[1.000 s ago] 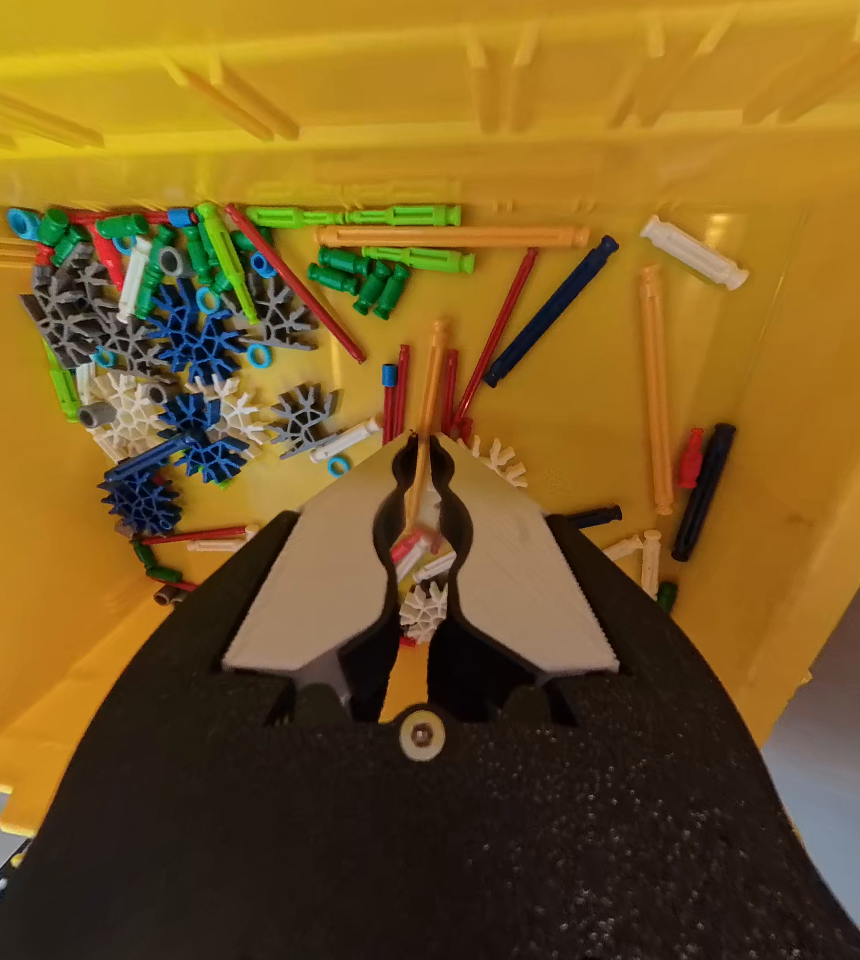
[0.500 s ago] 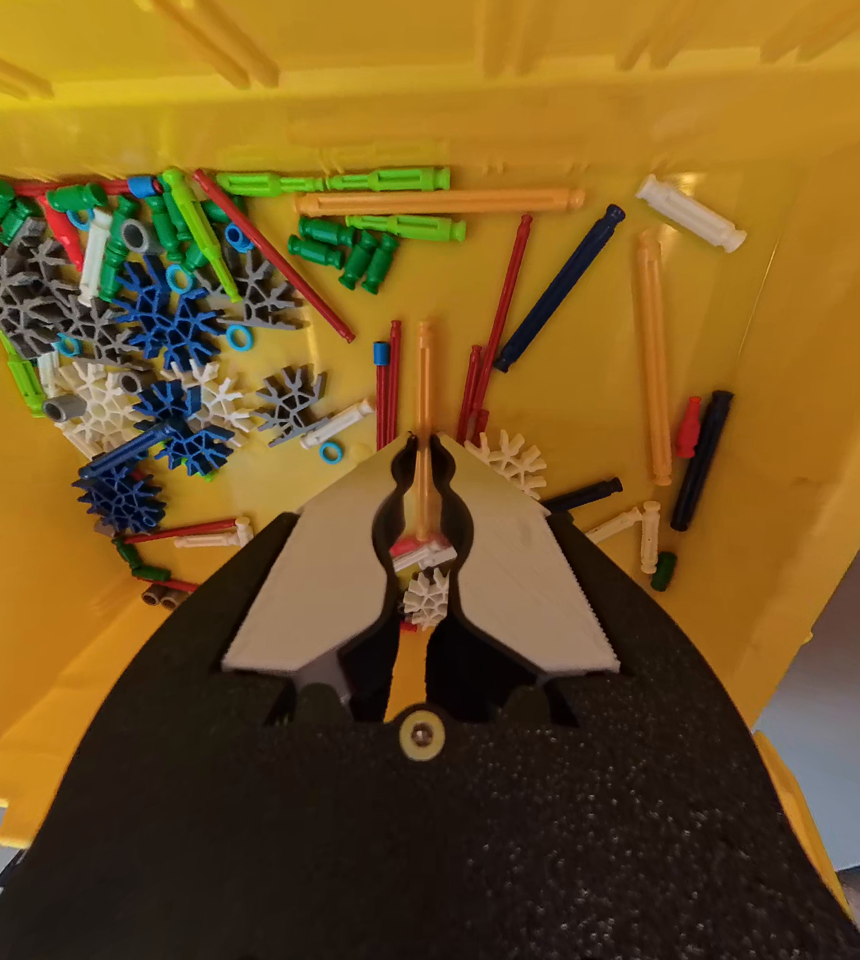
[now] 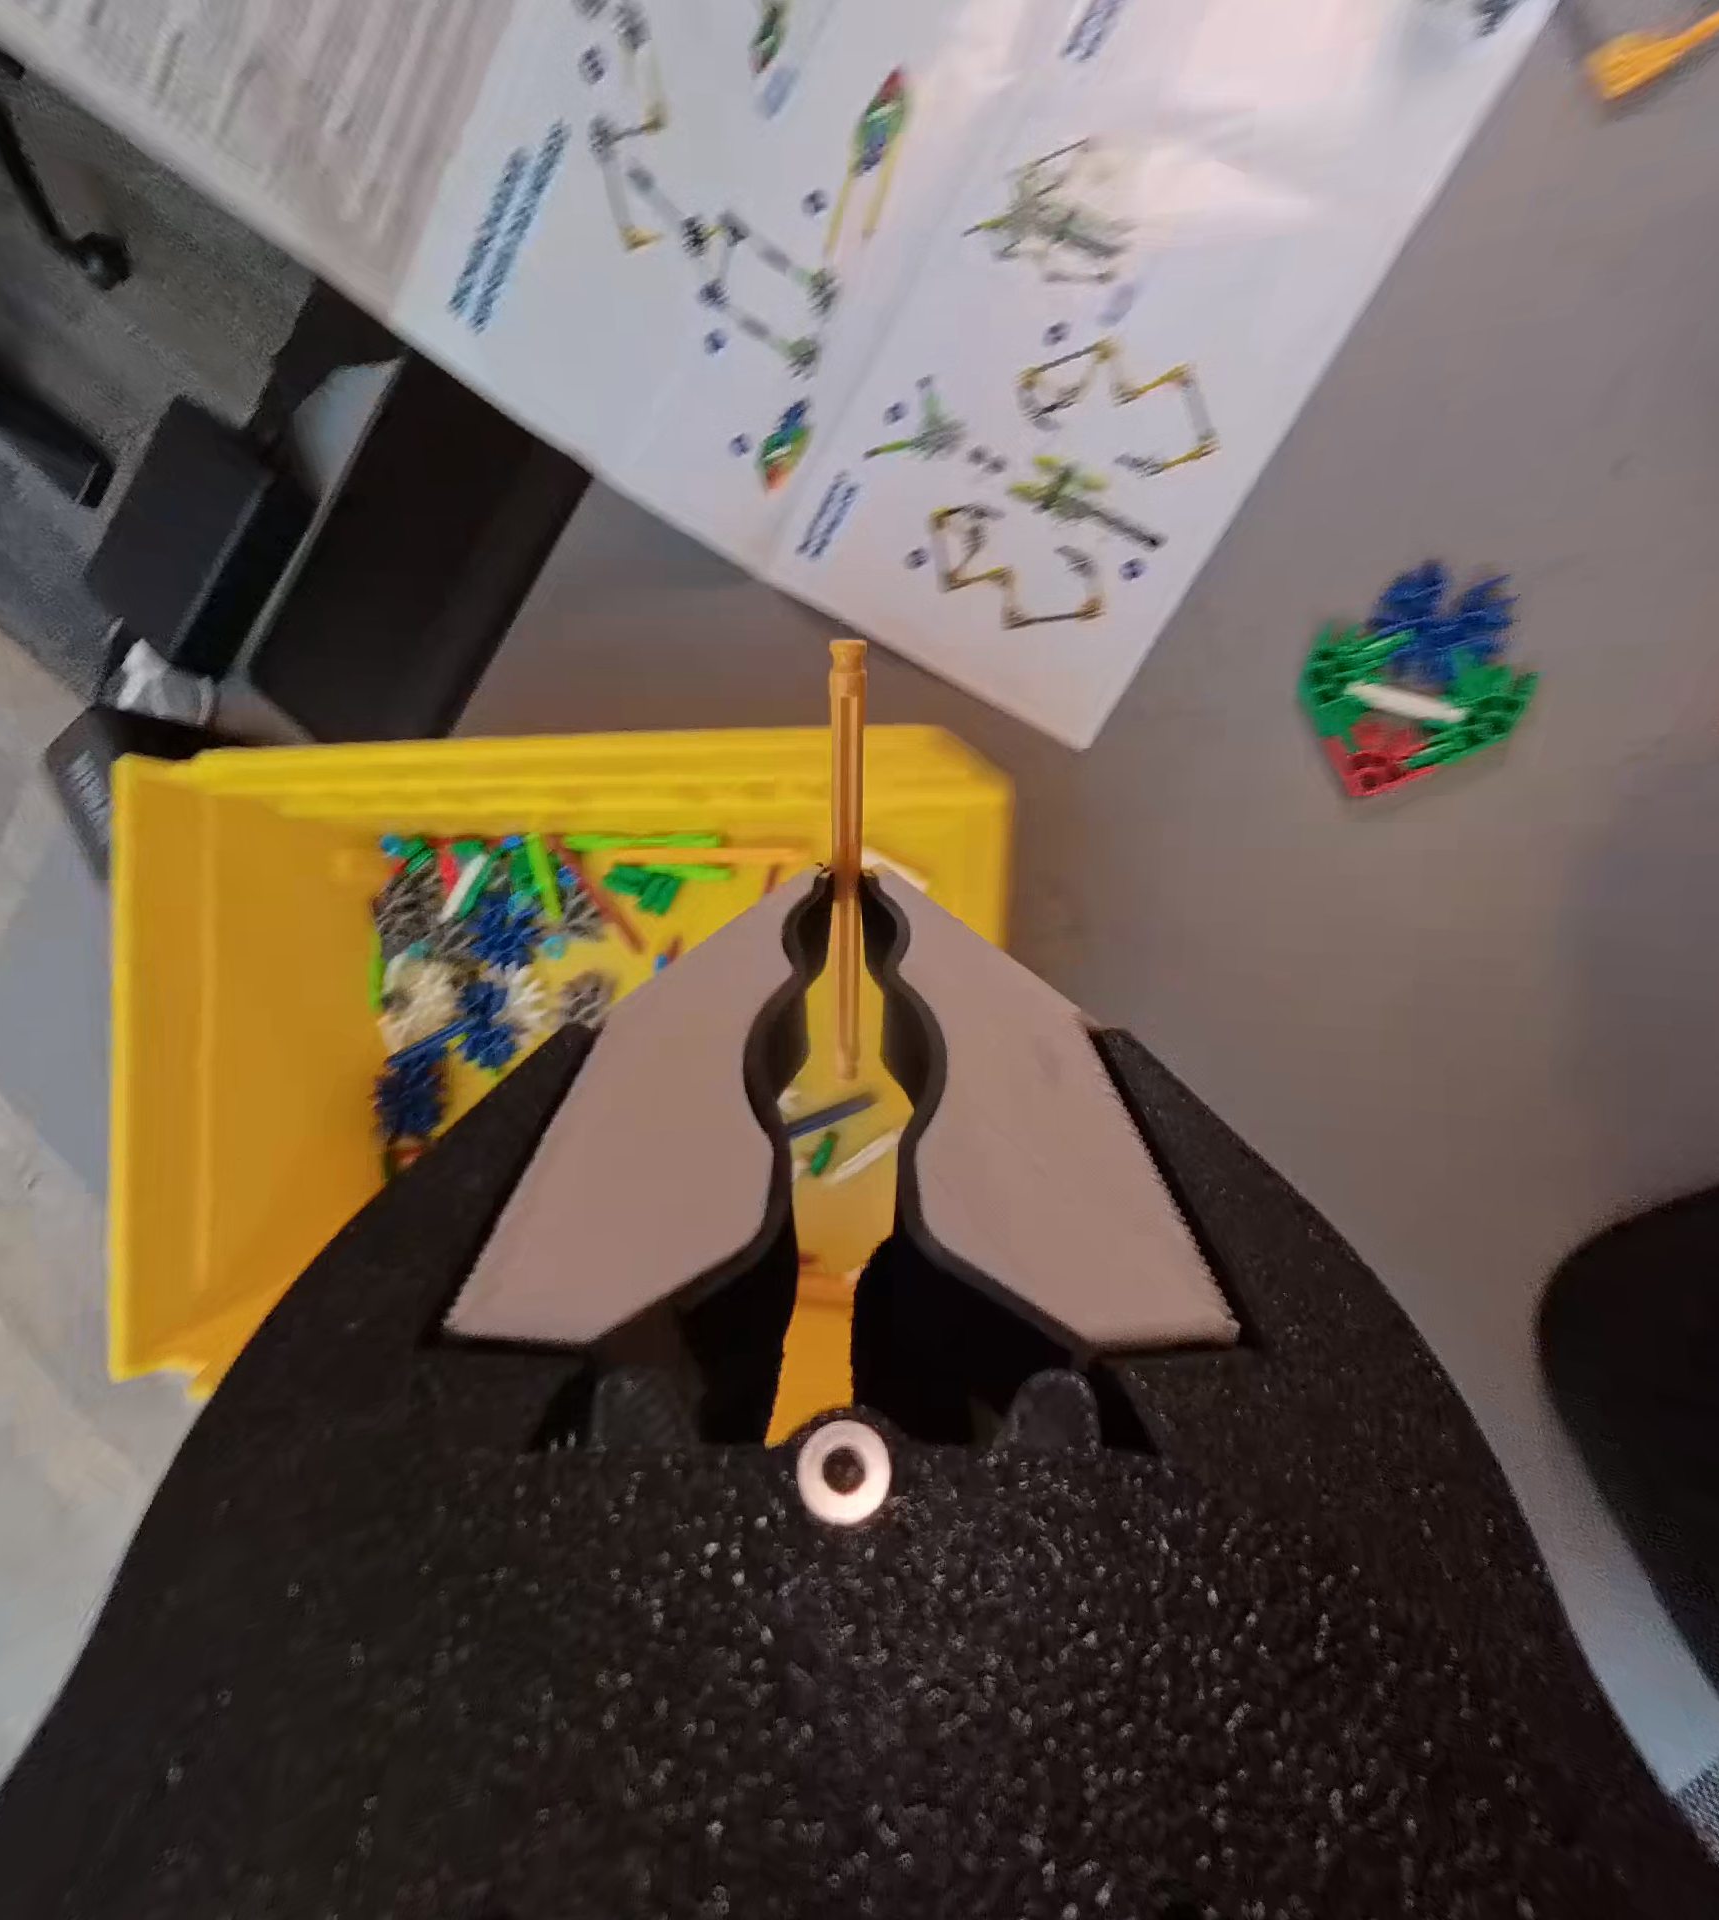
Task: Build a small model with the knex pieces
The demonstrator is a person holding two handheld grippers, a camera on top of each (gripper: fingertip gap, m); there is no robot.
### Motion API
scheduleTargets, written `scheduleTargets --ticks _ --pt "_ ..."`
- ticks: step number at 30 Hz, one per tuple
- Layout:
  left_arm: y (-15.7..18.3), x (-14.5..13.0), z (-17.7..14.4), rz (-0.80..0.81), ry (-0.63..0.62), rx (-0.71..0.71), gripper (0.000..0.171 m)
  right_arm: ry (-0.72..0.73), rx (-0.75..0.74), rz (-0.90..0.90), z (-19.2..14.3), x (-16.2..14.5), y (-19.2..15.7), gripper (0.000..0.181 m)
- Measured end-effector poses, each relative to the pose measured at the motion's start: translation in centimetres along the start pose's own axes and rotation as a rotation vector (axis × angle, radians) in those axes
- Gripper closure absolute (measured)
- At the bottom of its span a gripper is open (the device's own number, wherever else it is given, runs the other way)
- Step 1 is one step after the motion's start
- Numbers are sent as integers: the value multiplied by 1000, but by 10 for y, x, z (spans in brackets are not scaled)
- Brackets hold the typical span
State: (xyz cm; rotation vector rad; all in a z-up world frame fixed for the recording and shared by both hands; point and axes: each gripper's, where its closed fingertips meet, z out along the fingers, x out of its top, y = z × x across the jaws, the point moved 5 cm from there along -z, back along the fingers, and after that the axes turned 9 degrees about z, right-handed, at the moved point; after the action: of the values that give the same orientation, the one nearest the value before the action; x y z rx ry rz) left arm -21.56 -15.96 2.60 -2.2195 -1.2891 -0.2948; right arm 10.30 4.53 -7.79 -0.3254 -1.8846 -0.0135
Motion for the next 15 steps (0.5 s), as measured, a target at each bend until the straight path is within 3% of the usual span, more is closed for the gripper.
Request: scheduleTargets --ticks 4,9,11,15 --pt "105 41 24 87 111 -241 167 -2 1 -11 0 0 -3 157" --pt "229 68 66 194 143 -524 166 -1 -10 -35 -1 0 -3 157" --pt "257 77 76 197 158 -585 166 1 -10 -37 -2 1 -3 157" --pt "283 83 92 200 143 -623 166 4 -8 -49 -3 2 -5 158"
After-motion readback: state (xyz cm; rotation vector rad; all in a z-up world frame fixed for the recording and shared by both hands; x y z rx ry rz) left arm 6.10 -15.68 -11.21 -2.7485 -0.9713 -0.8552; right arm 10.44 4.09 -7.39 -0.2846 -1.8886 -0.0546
